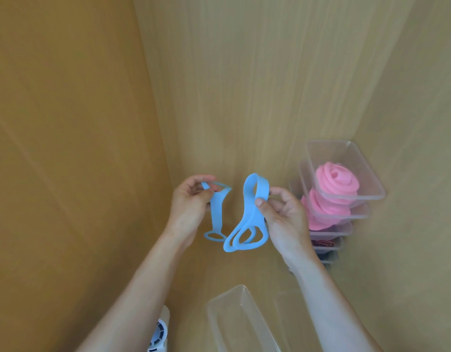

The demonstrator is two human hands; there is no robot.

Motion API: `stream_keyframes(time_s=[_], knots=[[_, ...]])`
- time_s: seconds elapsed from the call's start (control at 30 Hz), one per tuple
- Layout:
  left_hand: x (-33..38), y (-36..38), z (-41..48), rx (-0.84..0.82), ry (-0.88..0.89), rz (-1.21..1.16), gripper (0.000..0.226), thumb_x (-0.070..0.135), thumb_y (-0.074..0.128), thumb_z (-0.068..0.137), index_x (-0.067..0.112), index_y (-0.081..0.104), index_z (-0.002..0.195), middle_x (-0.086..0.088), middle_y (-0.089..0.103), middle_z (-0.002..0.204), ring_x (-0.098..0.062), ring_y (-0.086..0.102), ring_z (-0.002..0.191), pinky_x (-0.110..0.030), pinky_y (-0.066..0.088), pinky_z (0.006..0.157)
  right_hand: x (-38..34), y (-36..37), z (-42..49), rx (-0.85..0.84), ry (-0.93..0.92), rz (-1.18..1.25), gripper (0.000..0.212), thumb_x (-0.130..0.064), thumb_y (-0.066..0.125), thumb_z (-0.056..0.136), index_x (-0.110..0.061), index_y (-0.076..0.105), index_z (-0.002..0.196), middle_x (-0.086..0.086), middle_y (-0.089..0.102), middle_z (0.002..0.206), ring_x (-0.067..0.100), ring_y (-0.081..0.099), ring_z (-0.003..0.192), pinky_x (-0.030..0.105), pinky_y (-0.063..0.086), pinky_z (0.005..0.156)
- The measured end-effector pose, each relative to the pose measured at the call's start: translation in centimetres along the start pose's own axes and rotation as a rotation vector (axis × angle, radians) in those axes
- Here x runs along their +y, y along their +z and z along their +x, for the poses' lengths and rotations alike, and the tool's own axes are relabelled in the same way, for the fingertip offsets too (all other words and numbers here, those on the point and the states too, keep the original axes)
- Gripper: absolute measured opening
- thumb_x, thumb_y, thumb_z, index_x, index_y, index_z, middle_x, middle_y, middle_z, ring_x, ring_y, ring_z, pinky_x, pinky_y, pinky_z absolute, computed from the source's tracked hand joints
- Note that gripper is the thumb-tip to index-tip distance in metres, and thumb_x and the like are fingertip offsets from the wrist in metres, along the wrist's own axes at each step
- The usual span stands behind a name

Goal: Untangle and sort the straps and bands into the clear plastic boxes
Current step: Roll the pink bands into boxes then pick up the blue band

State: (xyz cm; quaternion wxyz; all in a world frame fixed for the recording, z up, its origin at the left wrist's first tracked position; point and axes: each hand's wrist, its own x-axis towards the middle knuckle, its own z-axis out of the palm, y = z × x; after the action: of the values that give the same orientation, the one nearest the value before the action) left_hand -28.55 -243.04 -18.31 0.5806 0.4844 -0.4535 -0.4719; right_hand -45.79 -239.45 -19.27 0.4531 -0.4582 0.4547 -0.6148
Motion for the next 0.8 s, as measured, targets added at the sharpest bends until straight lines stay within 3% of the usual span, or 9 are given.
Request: stream_keyframes(time_s=[0.1, 0.23, 0.43, 0.63, 0.8], knots=[[-0.8, 0.2, -0.6, -0.054, -0.061, 0.047, 0.025, -0.004, 0.053, 0.093, 0.012, 0.071, 0.091, -0.003, 0.069, 0.085, -0.027, 0.067, 0.091, -0.047, 0.053, 0.092, -1.7, 0.1, 0.0, 0.004, -0.057, 0.04, 0.008, 0.0, 0.061, 0.097, -0.001, 0.059, 0.105, 0.0, 0.077, 0.082, 0.012, 0.071, 0.074, 0.019, 0.055, 0.068], [-1.5, 0.5, -1.3, -0.085, -0.099, 0.039, 0.024, 0.0, 0.049, 0.096, 0.008, 0.066, 0.111, -0.006, 0.068, 0.083, -0.022, 0.066, 0.083, -0.033, 0.055, 0.079, -4.1, 0.6, 0.5, 0.039, -0.145, 0.073, 0.006, 0.002, 0.06, 0.097, 0.004, 0.057, 0.102, 0.0, 0.076, 0.077, 0.013, 0.069, 0.072, 0.019, 0.055, 0.067], [-1.9, 0.7, -2.0, -0.147, -0.174, 0.041, 0.025, 0.025, 0.046, 0.104, 0.011, 0.064, 0.112, -0.012, 0.07, 0.083, -0.021, 0.071, 0.083, -0.047, 0.052, 0.097, -6.2, 1.4, 1.9, 0.079, -0.22, 0.091, 0.012, 0.003, 0.06, 0.096, -0.009, 0.058, 0.097, 0.004, 0.075, 0.082, 0.015, 0.068, 0.073, 0.023, 0.055, 0.069], [-2.1, 0.8, -2.4, -0.221, -0.294, -0.004, 0.048, 0.049, 0.038, 0.105, 0.011, 0.066, 0.114, -0.011, 0.061, 0.074, -0.023, 0.063, 0.074, -0.044, 0.051, 0.091, -5.2, 1.9, 2.5, 0.051, -0.248, 0.029, 0.013, 0.004, 0.059, 0.096, -0.009, 0.057, 0.095, 0.004, 0.075, 0.082, 0.017, 0.067, 0.076, 0.027, 0.053, 0.07], [-1.8, 1.1, -2.1, -0.28, -0.319, -0.115, 0.034, 0.036, 0.049, 0.103, 0.008, 0.065, 0.113, -0.01, 0.064, 0.082, -0.022, 0.067, 0.08, -0.038, 0.051, 0.086, -3.3, 2.1, 1.2, -0.01, -0.234, -0.012, 0.015, 0.006, 0.059, 0.096, -0.008, 0.057, 0.092, 0.015, 0.075, 0.087, 0.023, 0.067, 0.074, 0.035, 0.054, 0.067]])
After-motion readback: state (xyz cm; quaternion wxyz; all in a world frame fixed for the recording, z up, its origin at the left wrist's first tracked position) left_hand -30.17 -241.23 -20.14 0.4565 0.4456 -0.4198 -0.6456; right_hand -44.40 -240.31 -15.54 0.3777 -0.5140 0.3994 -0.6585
